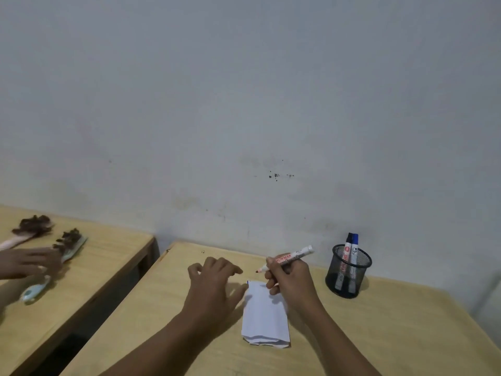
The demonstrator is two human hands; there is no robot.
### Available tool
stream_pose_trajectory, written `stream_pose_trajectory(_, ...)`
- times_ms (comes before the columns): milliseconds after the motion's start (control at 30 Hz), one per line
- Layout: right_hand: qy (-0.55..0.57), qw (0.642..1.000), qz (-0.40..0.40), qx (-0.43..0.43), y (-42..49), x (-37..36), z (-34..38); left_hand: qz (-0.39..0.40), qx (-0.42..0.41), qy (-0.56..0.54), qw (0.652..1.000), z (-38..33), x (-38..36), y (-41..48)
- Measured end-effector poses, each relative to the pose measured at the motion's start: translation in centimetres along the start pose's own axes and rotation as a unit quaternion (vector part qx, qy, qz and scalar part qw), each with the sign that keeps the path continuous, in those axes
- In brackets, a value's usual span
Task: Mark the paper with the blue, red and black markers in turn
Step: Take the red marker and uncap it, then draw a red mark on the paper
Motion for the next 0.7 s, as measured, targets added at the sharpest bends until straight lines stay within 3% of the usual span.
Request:
stream_pose_trajectory(133,-0.049,0.998,0.022,-0.010,1.7,-1.8,-1.5,0.119,-0.071,0.025,0.990,-2.5,-0.1,-1.3)
stream_pose_trajectory(300,-0.172,0.985,0.007,0.005,2.6,-2.6,-3.8,0.190,-0.095,0.047,0.976,-1.3,-1.4,-1.7)
stream_pose_trajectory(700,-0.179,0.983,0.012,0.043,3.2,-2.6,-5.5,0.327,-0.079,0.033,0.941,0.9,-4.4,-3.1)
Point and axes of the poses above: each hand's wrist, its own y-axis towards the middle knuckle, its own x-axis out of the back of the hand, z = x × y, the point moved 5 cm from there along y, towards the middle knuckle
